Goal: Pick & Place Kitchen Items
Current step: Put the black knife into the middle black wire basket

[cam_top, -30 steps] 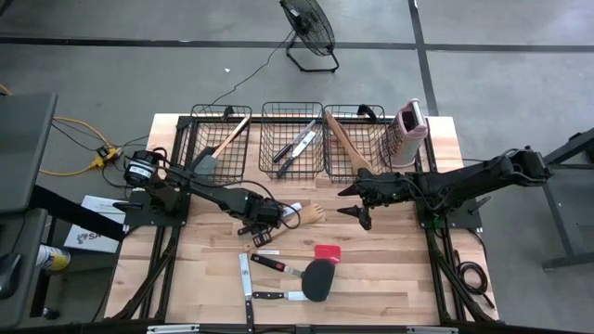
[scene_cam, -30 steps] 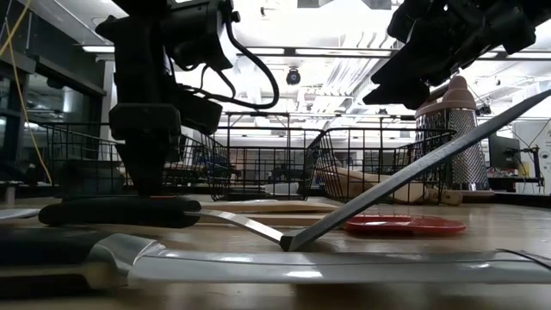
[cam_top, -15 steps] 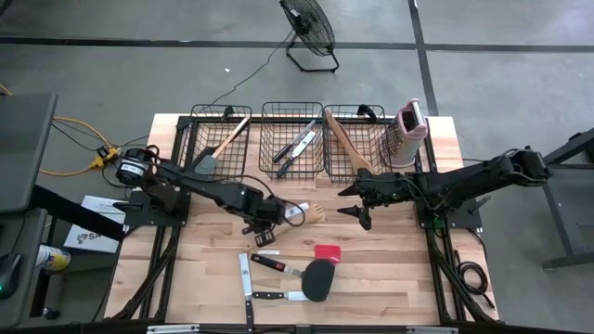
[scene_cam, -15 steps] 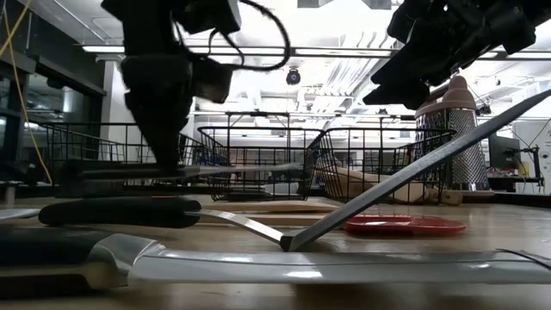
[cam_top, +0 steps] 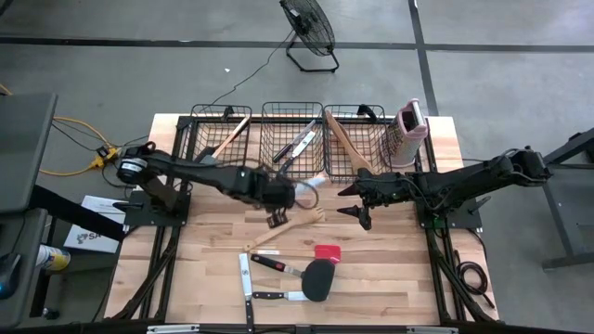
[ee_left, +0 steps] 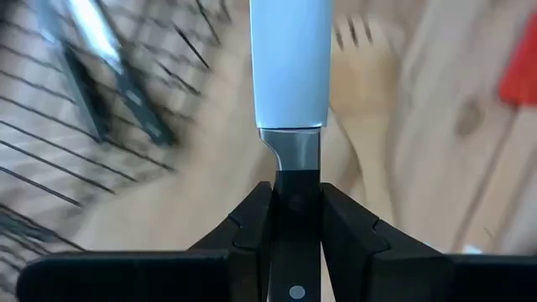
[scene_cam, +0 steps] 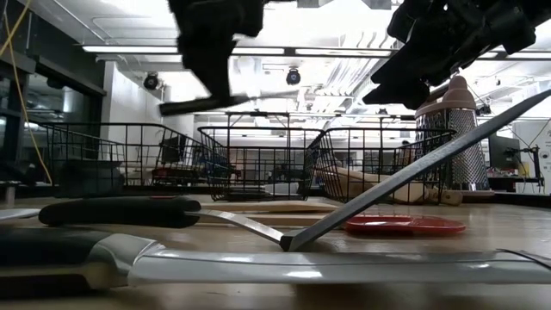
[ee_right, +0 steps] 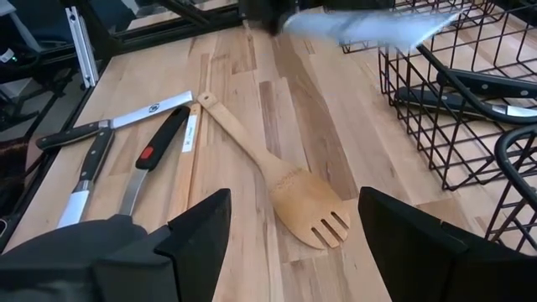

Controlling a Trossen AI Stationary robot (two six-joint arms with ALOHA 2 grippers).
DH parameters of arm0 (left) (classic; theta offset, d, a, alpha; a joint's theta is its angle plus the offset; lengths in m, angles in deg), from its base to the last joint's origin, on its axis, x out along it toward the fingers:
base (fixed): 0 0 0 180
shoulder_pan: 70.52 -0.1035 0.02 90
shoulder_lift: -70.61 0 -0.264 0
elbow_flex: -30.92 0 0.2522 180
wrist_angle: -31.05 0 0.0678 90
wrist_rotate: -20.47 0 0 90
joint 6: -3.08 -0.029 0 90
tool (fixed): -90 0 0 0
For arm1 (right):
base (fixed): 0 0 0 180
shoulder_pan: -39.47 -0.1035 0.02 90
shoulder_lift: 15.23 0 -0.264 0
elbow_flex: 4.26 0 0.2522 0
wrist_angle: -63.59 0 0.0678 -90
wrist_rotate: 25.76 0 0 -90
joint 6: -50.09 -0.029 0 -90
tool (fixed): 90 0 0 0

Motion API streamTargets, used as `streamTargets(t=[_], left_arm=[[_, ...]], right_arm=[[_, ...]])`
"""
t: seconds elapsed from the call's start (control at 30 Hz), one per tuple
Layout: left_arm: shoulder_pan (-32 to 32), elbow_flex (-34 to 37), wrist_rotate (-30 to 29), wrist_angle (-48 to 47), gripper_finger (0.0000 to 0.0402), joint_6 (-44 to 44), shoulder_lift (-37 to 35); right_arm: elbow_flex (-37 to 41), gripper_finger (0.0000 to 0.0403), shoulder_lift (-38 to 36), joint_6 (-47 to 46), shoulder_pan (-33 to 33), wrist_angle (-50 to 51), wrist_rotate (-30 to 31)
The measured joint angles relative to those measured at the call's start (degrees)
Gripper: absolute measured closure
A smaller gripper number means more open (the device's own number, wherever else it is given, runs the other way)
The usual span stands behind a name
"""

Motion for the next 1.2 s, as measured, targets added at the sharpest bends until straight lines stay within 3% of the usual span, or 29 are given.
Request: streamTargets(t=[0.3,0.6,0.83,1.2], left_arm=[[-12.58,-9.23,-2.87,3.07,0.0332,-8.31,-0.06],[-29.37,-9.25,6.26,7.82,0.0332,-8.82,1.73],[-32.81,-9.31,11.66,10.83,0.0332,-8.68,5.32],[-32.99,-9.31,12.08,10.37,0.0332,-6.41,10.56]], right_arm=[[0.00,0.0149,0.00,0.00,0.00,-0.89,0.02],[0.02,0.0149,0.00,0.00,0.00,-0.92,0.01],[0.04,0.0149,0.00,0.42,0.00,-0.51,0.07],[0.04,0.0149,0.00,0.63,0.00,-0.52,0.22]])
